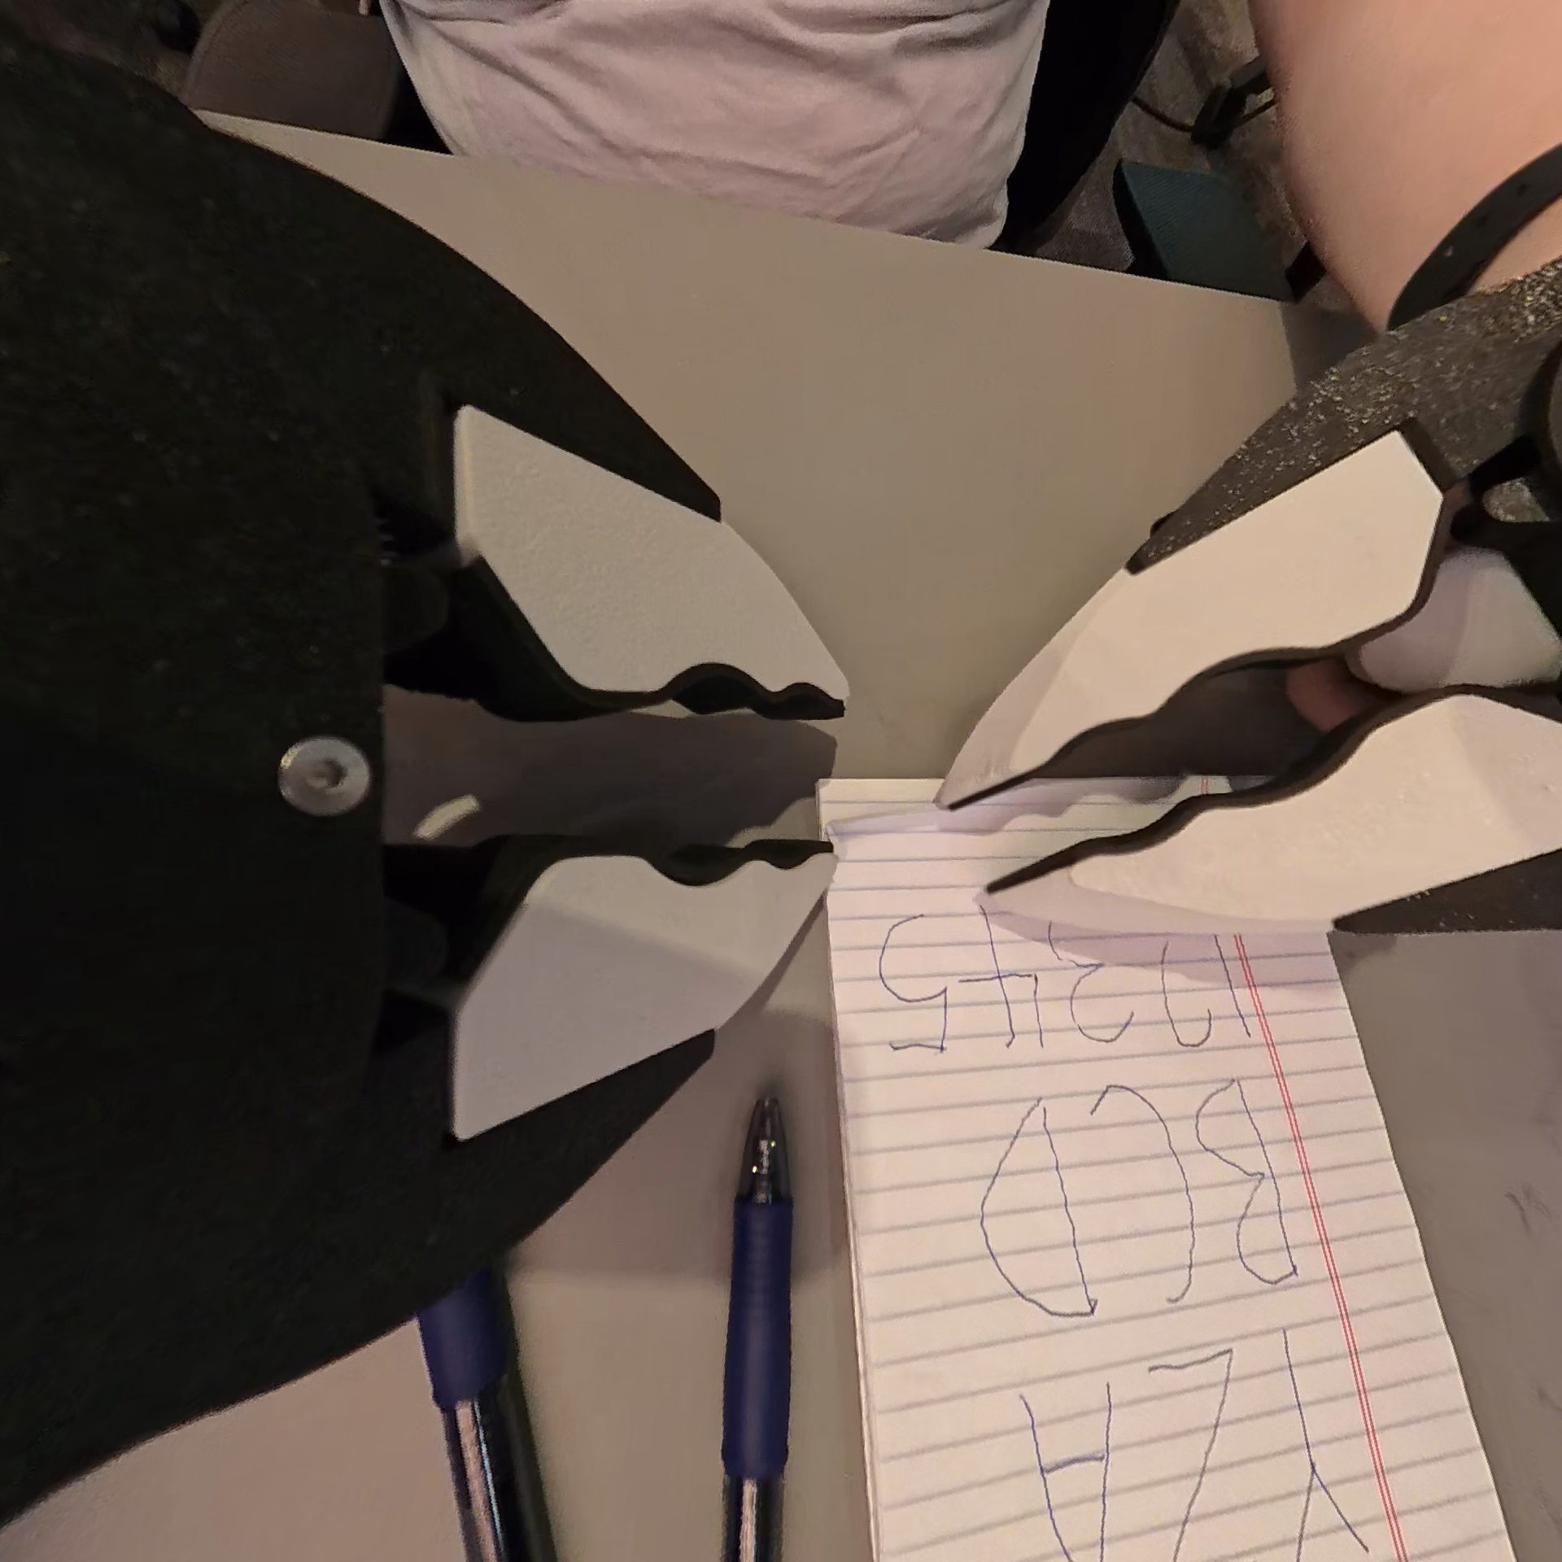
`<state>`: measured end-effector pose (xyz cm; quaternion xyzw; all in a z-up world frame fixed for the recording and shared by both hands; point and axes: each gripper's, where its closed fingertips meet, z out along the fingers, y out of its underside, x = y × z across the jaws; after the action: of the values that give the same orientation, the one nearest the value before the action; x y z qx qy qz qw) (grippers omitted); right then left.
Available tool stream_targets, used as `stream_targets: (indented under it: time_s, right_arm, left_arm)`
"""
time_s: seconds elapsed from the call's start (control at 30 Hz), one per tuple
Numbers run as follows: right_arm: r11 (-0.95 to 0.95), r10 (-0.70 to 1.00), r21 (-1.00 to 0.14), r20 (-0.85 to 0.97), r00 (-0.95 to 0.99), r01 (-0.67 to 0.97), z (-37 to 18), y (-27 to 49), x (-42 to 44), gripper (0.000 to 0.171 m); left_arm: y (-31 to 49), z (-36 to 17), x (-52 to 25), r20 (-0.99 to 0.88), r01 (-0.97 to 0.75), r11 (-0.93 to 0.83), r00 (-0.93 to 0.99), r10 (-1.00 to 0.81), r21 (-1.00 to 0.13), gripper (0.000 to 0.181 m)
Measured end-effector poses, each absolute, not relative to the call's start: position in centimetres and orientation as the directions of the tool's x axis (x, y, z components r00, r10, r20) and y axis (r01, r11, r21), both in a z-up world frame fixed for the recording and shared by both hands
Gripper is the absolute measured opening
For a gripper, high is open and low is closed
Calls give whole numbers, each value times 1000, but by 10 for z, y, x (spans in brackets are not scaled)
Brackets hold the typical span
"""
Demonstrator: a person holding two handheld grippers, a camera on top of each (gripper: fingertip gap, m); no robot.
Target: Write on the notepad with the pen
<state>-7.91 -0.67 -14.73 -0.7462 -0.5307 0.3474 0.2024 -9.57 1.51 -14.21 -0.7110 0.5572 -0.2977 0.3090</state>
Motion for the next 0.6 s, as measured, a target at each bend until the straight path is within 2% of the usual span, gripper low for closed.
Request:
stream_targets:
  time_s: [0.27,0.6]
  right_arm:
    - [-362,930,-673,-309,200,644,-148,-5,-79,26]
    - [-364,929,-677,-309,202,640,-148,-4,-79,26]
  left_arm:
    - [21,-149,-94,-56,-658,-164,299,-953,-735,18]
    - [23,-148,-95,-77,-644,-163,327,-942,-747,17]
